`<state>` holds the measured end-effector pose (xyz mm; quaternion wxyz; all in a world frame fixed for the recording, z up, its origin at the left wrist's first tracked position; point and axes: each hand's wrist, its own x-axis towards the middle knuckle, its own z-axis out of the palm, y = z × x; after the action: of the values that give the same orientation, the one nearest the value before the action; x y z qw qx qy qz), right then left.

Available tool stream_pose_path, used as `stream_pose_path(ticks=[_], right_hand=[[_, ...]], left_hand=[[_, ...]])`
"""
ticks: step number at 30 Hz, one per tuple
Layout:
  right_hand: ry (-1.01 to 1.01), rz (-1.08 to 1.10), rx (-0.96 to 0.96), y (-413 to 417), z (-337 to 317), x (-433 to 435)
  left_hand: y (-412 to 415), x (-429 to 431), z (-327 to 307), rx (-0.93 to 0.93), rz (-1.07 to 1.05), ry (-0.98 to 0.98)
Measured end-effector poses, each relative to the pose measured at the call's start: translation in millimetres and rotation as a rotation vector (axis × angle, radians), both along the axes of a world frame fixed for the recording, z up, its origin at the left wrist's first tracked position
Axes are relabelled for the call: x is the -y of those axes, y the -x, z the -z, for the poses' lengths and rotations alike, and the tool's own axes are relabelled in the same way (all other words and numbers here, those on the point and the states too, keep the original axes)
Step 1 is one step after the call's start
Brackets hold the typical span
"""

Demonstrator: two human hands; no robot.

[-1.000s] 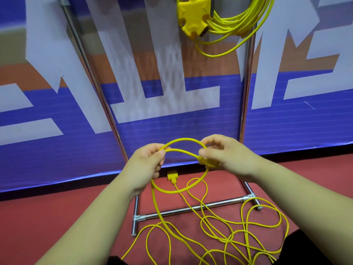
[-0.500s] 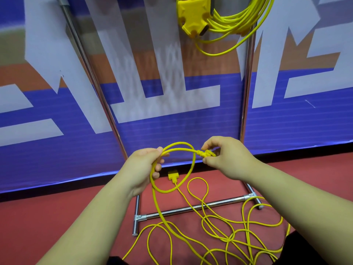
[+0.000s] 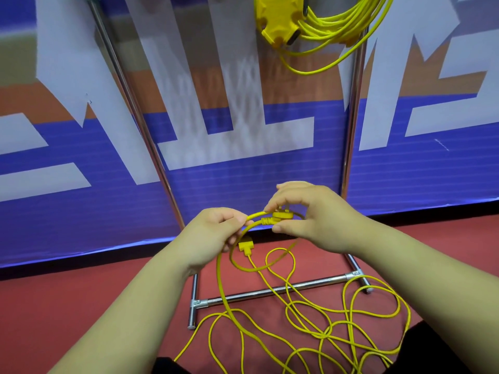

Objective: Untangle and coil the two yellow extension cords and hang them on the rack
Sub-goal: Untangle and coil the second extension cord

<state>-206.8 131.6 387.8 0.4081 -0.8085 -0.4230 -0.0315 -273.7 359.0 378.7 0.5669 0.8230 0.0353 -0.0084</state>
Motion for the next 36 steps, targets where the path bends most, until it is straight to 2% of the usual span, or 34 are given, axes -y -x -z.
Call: stream_pose_path(ticks=[4, 8, 14, 19, 22, 26, 29, 32, 36], right_hand=[[-0.016, -0.066, -0.167, 0.3, -5.8, 4.7], [-0.098, -0.007, -0.239, -0.5, -8.7, 6.0], [-0.367, 0.259, -0.305, -18.6, -10.8, 12.4], [-0.481, 0.477, -0.372, -43.2, -2.7, 37.3], [-0.473, 0.399, -0.461, -42.1, 1.5, 40.4], [-0.292, 0.267, -0.426, -32.9, -3.4, 36.3], [-0.133, 0.127, -0.365, -21.8, -10.3, 29.8], [-0.085, 0.017, -0.342, -12.7, -15.8, 23.1], [-0.113, -0.049, -0.4, -5.3, -20.0, 17.0]], left_hand=[[1.5, 0.2, -3.7, 0.007, 0.055, 0.105], [-0.2, -0.9, -1.8, 0.02, 0.054, 0.135], [-3.5, -26.0, 16.1, -0.1, 0.12, 0.249], [-7.7, -49.7, 42.5, -0.184, -0.085, 0.219], [-12.0, -51.2, 45.0, -0.1, -0.24, 0.21], [-17.4, -45.9, 32.5, 0.076, -0.346, 0.156], [-14.4, -33.1, 20.2, 0.108, -0.274, 0.066], [-8.7, -13.6, 7.1, 0.095, -0.202, -0.01], [-0.8, 3.2, -6.7, 0.038, -0.093, 0.086]])
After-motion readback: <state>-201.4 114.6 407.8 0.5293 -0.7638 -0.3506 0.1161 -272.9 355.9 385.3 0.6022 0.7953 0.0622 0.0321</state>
